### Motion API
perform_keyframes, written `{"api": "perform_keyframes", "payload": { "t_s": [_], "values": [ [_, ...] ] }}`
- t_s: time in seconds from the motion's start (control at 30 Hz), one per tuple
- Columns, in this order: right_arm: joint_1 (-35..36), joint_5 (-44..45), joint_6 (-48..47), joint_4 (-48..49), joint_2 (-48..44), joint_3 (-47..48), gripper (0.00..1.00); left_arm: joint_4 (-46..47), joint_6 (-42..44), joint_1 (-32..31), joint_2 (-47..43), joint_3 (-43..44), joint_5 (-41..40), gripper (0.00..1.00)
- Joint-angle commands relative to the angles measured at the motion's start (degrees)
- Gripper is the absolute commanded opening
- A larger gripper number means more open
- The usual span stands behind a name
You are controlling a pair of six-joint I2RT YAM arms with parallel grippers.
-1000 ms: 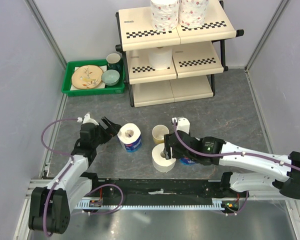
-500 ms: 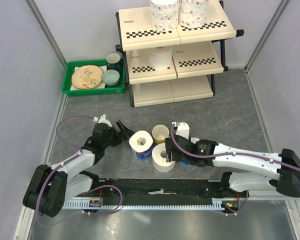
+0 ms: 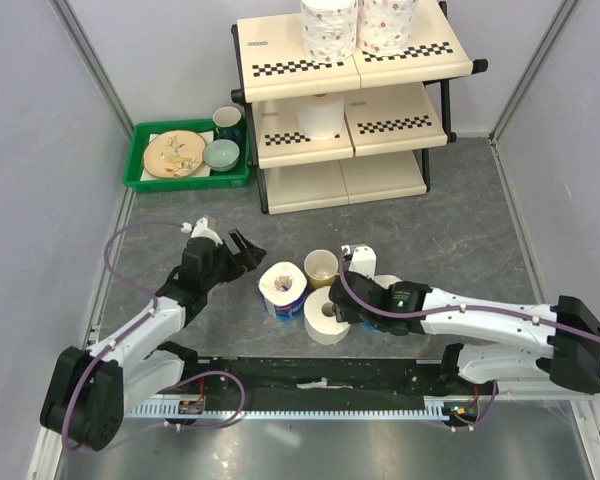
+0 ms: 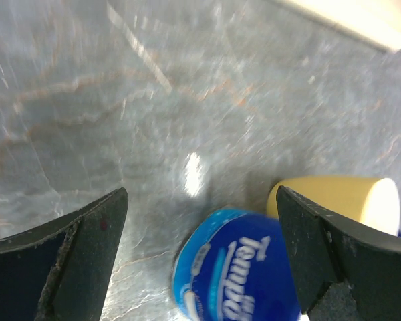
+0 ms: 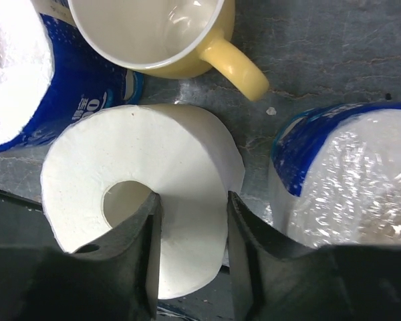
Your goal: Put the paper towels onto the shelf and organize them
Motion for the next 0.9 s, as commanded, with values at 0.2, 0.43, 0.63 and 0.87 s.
{"api": "perform_keyframes", "payload": {
  "t_s": [0.2,0.43,0.63,0.87],
  "values": [
    [0.0,4.1,-5.1,-5.1,-12.0,9.6,0.29,-12.0,7.8,-0.2,-6.8,9.6,-9.9,0.99],
    [-4.1,18.7,-9.5,-10.2,-16.0,20.7,0.28,-13.6,14.1,-0.3,-10.2,8.8,-9.9,0.99],
    [-13.8,20.8,-16.1,-11.6,-11.2,33.0,0.29,-5.8,18.5,-0.2,-15.1,2.8,-8.7,0.99],
    [-24.1,16.4,-23.3,-6.2,-4.0,40.7,0.29,2.4,20.4,-0.3,-15.5,-1.7,-4.0,0.99]
  ]
}}
